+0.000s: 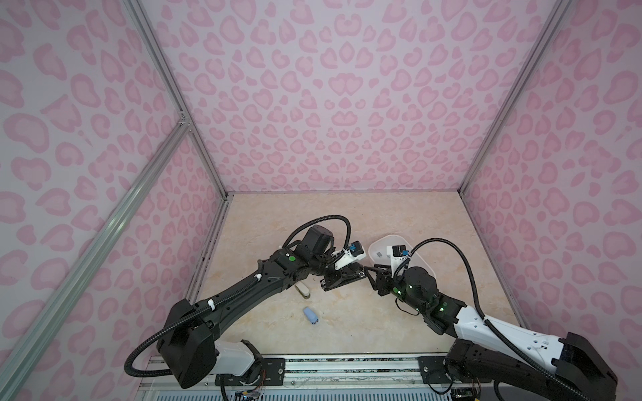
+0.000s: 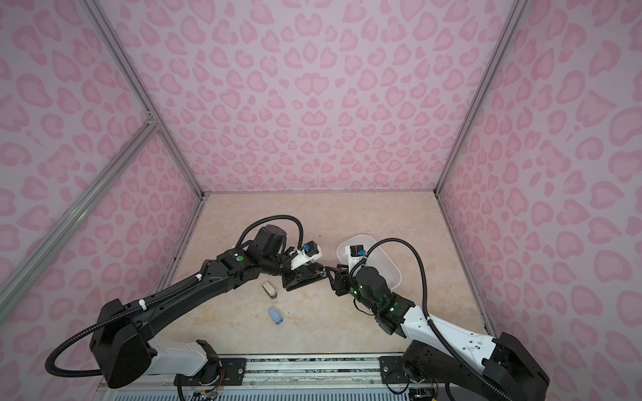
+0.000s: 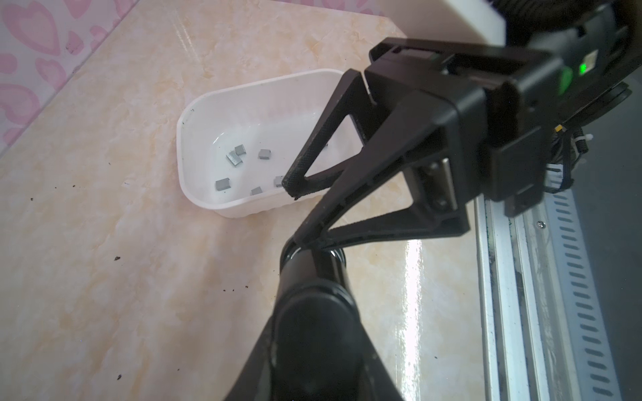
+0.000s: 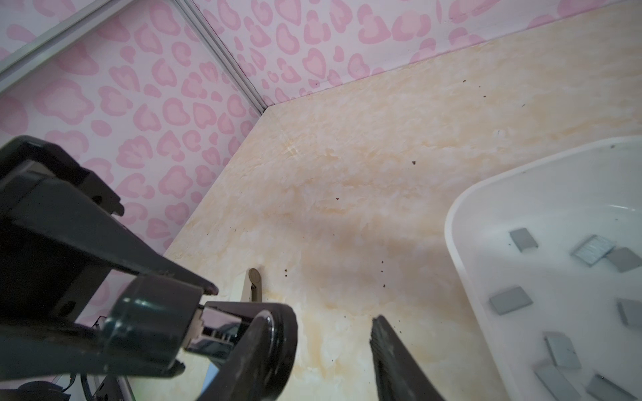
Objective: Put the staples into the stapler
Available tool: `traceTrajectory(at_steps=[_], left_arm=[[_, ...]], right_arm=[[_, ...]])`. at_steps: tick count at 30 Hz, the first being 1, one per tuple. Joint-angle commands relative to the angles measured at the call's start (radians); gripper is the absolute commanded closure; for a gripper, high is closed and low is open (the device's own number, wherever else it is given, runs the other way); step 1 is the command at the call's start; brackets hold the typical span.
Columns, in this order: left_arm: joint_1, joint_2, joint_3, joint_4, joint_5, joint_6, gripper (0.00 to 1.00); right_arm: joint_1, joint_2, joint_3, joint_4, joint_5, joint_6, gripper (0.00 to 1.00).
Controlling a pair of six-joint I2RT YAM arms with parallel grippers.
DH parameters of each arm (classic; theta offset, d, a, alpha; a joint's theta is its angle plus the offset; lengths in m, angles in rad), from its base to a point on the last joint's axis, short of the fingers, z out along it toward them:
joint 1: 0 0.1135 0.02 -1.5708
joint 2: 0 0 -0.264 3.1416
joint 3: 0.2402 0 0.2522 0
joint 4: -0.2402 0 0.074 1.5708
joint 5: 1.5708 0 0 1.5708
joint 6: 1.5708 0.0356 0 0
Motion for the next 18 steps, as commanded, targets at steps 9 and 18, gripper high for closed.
traceTrajectory(at_steps=[9,18], left_arm=[[-0.001,-0.040,0.022,0.132,0.107,0.021,0.96],[0.000,-0.069,0.023,0.144,0.159,0.047,0.96]], right_arm=[[0.004,0.033,-0.047,0.056,0.002,0.039,0.58],[0.019,0.070,-0.062,0.085,0.004,0.045,0.59]])
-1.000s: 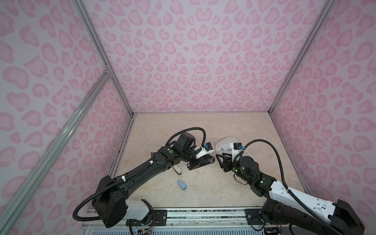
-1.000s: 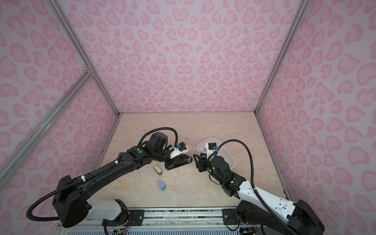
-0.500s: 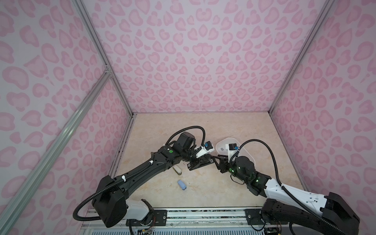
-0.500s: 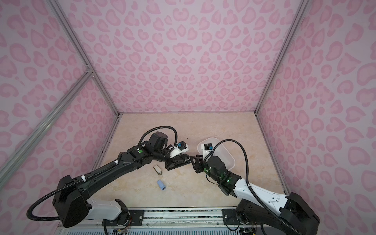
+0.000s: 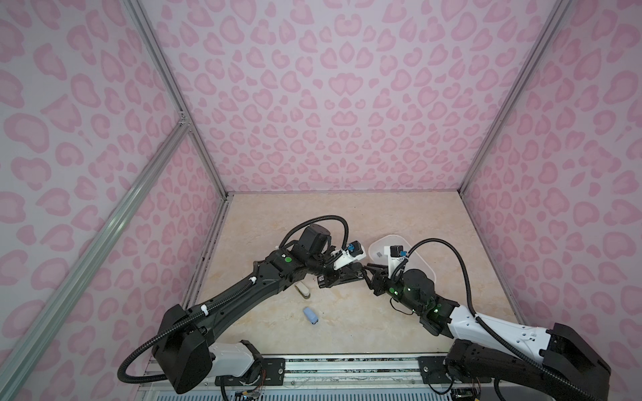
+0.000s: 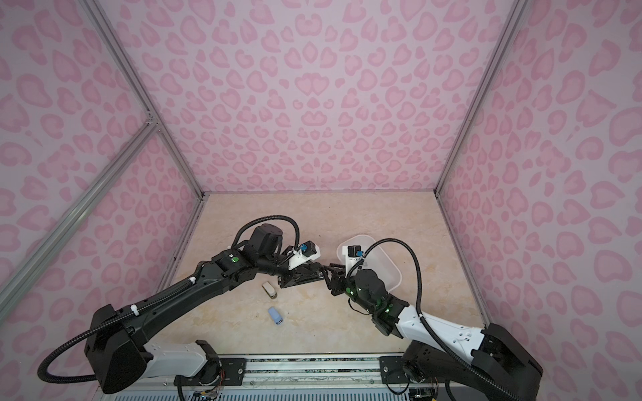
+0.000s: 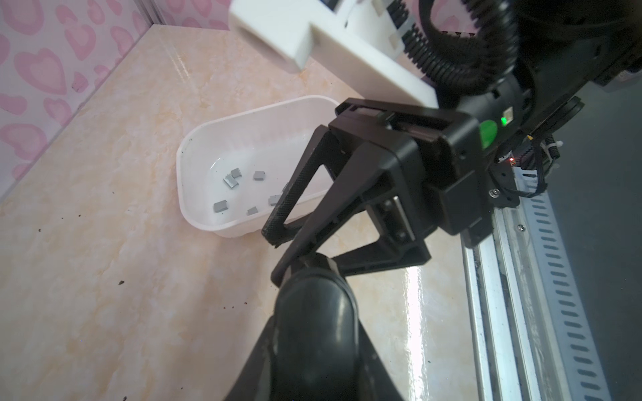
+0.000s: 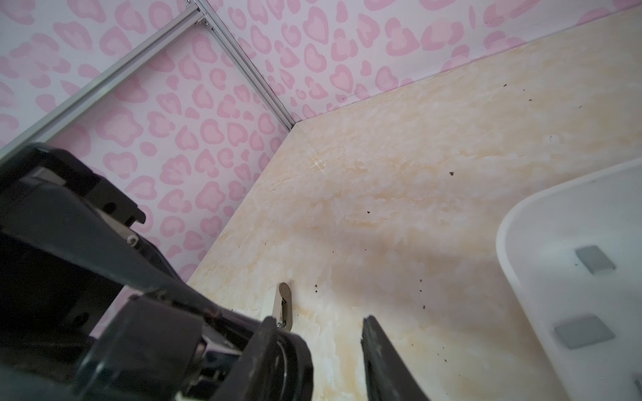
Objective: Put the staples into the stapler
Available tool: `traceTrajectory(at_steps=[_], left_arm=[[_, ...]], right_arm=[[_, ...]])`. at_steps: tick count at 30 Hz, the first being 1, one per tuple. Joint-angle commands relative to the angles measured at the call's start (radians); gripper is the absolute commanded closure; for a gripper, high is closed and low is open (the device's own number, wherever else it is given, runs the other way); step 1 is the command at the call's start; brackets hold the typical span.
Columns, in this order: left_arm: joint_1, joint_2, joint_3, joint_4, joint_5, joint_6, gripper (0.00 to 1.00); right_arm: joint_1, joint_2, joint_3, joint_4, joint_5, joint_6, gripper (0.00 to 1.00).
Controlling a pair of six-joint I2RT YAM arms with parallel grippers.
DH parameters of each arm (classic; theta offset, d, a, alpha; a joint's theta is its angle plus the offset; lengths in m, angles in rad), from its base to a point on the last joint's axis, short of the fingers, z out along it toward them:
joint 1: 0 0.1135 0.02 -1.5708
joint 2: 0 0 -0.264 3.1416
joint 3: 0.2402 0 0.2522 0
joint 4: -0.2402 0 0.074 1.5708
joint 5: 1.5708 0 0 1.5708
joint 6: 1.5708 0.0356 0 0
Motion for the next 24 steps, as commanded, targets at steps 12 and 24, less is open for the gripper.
traceTrajectory(at_steps=[12,24], left_arm=[[0.043,-0.051,-0.019,0.130,0.137,0.038,0.96],[0.070,0.011,-0.029,0.048,0.097,0.112,0.96]], right_arm=[[0.009,-0.033,-0.024,-0.137,0.051,-0.049,0.54],[-0.004,-0.376,-0.122,-0.139,0.175,-0.314,0.36]])
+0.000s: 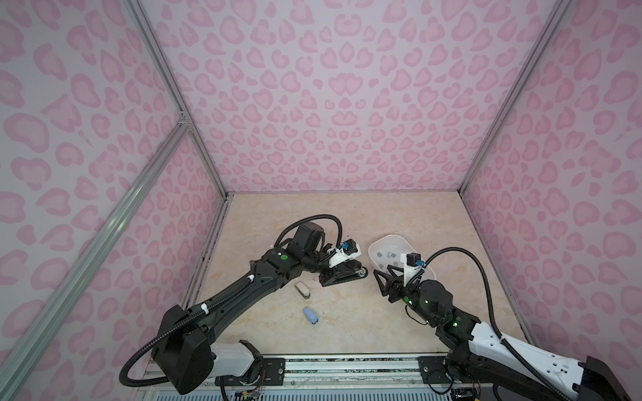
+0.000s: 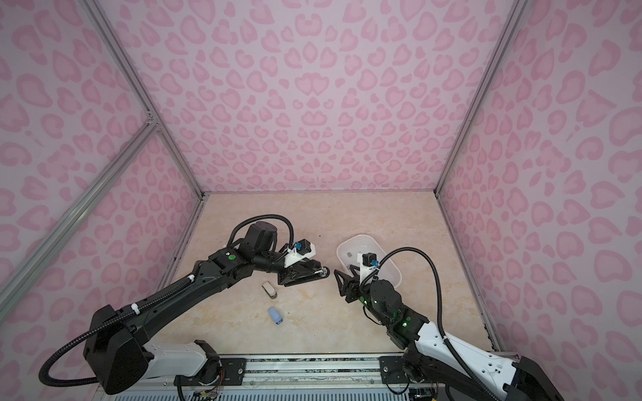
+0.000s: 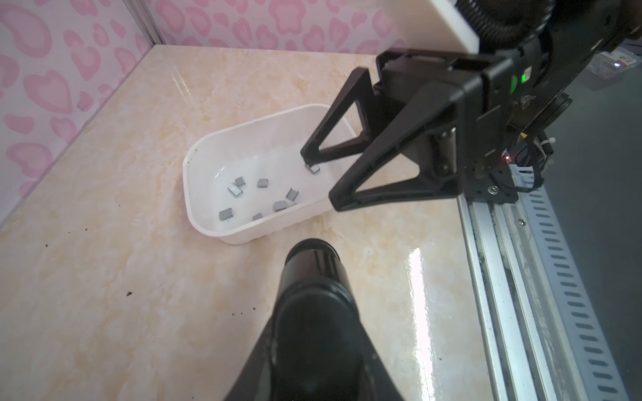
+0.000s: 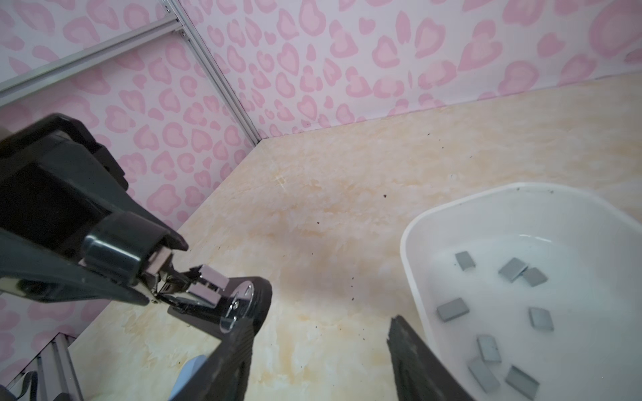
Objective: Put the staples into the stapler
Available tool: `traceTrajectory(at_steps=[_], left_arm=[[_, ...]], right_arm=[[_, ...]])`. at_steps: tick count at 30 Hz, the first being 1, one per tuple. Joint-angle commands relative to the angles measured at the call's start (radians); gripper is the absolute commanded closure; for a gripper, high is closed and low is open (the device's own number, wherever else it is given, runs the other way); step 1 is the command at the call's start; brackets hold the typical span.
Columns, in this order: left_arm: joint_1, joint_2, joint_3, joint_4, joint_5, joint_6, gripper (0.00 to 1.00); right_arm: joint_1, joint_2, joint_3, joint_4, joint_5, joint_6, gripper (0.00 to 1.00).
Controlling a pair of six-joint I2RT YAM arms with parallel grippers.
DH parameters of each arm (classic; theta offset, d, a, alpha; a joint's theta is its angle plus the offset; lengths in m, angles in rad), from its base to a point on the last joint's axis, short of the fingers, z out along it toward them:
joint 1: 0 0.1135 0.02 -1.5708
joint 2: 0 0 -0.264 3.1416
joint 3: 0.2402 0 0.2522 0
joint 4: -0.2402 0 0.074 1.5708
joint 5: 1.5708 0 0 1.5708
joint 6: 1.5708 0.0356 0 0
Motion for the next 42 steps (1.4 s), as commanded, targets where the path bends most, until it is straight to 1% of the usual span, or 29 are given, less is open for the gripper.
traceTrajectory(at_steps=[1,2,4,5,7,10,11,14,17,22,28,32,35,40,42], left_arm=[[0.002,0.006,-0.004,0.024,0.028,0.044,0.96],[0.002,0.007,-0.005,0.014,0.035,0.051,0.96],[0.003,0.004,-0.011,0.001,0.045,0.069,0.96],[0.002,0.000,-0.016,0.000,0.049,0.075,0.96],[0.002,-0.008,-0.029,-0.010,0.074,0.094,0.96],[0.002,-0.019,-0.041,-0.022,0.105,0.115,0.96],[0.002,-0.022,-0.043,-0.031,0.113,0.124,0.96],[0.003,-0.032,-0.043,-0.044,0.118,0.133,0.96],[0.002,-0.044,-0.049,-0.049,0.129,0.145,0.96],[0.002,-0.055,-0.047,-0.056,0.151,0.157,0.96],[0.002,-0.063,-0.049,-0.075,0.187,0.174,0.96],[0.001,-0.064,-0.046,-0.082,0.187,0.174,0.96],[0.000,-0.064,-0.043,-0.083,0.186,0.174,0.96],[0.000,-0.076,-0.046,-0.089,0.186,0.175,0.96],[0.000,-0.081,-0.047,-0.088,0.185,0.176,0.96]], right_arm=[[-0.001,-0.060,-0.017,0.038,0.003,-0.155,0.36],[0.000,-0.075,-0.039,0.095,-0.035,-0.192,0.37],[-0.001,-0.095,-0.074,0.163,-0.092,-0.232,0.31],[-0.002,-0.098,-0.075,0.170,-0.126,-0.258,0.30],[-0.001,-0.083,-0.066,0.183,-0.258,-0.364,0.33],[0.000,-0.026,-0.013,0.151,-0.420,-0.462,0.33],[0.003,-0.002,0.008,0.137,-0.461,-0.483,0.34],[0.006,0.049,0.045,0.123,-0.522,-0.537,0.35],[0.006,0.086,0.064,0.103,-0.546,-0.580,0.39],[0.006,0.127,0.076,0.061,-0.614,-0.623,0.41],[0.005,0.183,0.096,0.065,-0.602,-0.636,0.40],[0.006,0.245,0.141,0.024,-0.631,-0.642,0.47],[0.006,0.281,0.166,0.007,-0.650,-0.643,0.57],[0.008,0.323,0.181,-0.002,-0.662,-0.643,0.67],[0.007,0.334,0.193,-0.020,-0.676,-0.650,0.68]])
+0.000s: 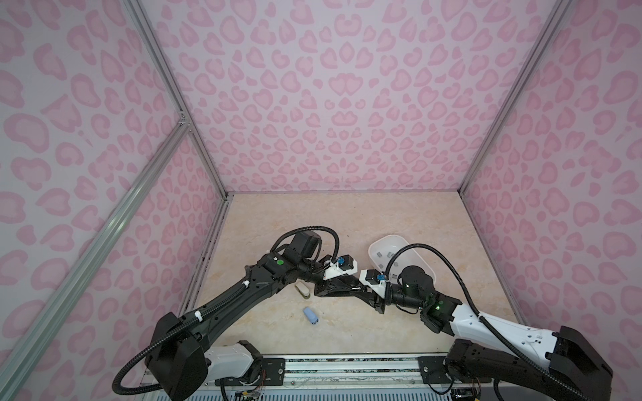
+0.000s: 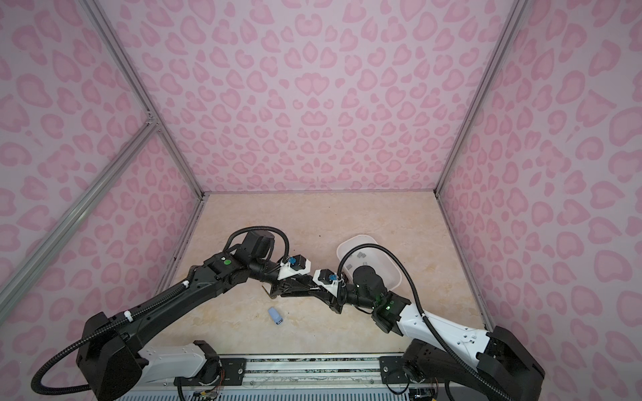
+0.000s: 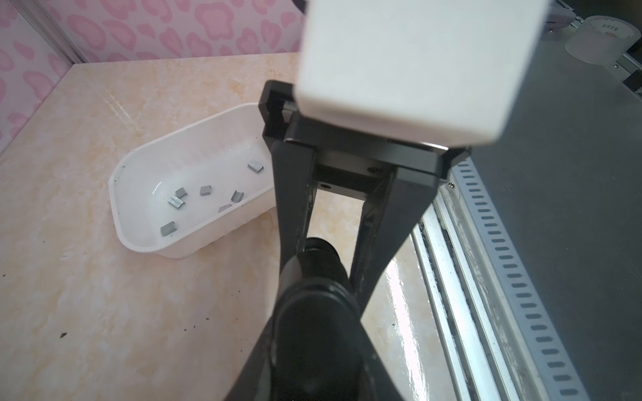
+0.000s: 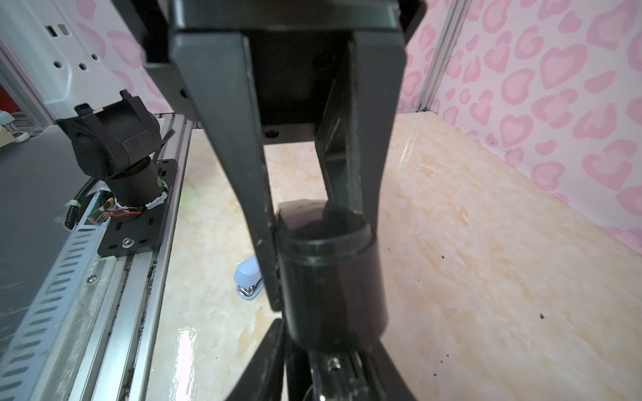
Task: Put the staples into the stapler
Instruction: 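Pull the right gripper away to open the stapler and extend its staple track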
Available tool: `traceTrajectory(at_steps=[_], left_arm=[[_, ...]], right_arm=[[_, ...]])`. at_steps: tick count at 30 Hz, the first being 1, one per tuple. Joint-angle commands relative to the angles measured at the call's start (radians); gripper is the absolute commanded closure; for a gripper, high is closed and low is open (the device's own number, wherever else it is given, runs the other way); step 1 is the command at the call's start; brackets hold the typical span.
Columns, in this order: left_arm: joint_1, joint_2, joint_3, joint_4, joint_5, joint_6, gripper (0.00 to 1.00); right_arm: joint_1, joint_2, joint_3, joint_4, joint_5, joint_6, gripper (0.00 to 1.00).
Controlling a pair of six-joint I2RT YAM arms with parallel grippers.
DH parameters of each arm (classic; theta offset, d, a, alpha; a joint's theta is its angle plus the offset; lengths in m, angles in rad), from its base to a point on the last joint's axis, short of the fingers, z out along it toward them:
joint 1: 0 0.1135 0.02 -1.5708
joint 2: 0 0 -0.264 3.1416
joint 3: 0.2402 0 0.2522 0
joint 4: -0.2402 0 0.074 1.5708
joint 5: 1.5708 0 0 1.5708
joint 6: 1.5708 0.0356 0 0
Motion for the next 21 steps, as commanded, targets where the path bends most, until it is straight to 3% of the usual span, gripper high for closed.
traceTrajectory(at_steps=[1,8,21], left_arm=[[-0.001,-0.020,-0.001,0.025,0.034,0.019,0.96],[-0.001,-0.038,-0.001,0.028,0.047,0.024,0.96],[0.001,-0.048,-0.007,0.036,0.053,0.025,0.96]], right_arm=[[0.001,0.018,0.016,-0.025,-0.040,-0.013,0.69],[0.002,0.067,0.036,-0.027,-0.048,-0.015,0.78],[0.011,0.148,0.088,0.006,-0.088,0.003,0.70]])
